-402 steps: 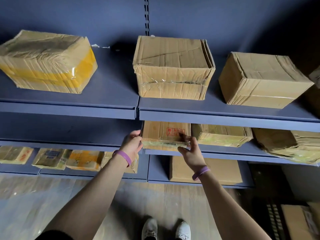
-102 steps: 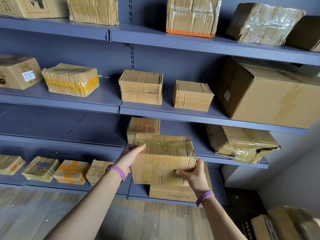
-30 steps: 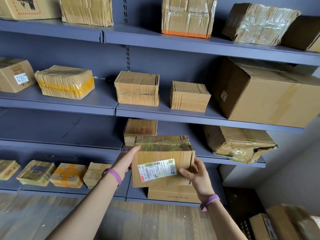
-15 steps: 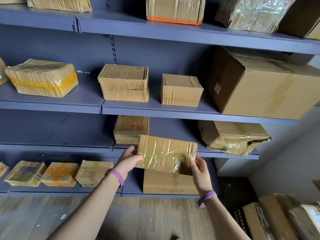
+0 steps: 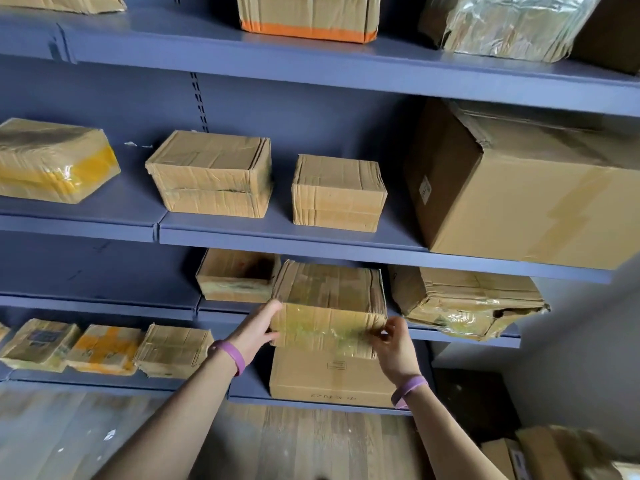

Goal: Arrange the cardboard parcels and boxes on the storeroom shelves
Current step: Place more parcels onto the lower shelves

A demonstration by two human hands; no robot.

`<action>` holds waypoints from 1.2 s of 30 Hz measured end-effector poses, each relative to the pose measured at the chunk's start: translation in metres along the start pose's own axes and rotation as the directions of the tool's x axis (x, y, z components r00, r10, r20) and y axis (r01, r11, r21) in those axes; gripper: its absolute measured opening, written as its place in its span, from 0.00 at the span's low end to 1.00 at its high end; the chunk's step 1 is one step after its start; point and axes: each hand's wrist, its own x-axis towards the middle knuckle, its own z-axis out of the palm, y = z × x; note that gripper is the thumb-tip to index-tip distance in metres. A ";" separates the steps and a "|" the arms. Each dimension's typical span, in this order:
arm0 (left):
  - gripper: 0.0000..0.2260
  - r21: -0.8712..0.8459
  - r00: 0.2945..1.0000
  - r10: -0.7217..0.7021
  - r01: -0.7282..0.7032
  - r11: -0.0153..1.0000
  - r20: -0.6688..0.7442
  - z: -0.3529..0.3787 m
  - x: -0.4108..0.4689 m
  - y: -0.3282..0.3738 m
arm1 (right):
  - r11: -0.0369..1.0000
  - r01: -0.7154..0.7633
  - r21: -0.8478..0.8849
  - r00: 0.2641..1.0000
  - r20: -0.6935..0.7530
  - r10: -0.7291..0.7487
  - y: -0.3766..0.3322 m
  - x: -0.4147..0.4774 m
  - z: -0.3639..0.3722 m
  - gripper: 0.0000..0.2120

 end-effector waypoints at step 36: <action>0.13 -0.054 0.933 -0.304 0.299 0.953 -0.193 0.063 0.115 -0.049 | 0.961 -0.255 -0.111 0.958 0.106 0.267 0.062 0.104 0.002 0.23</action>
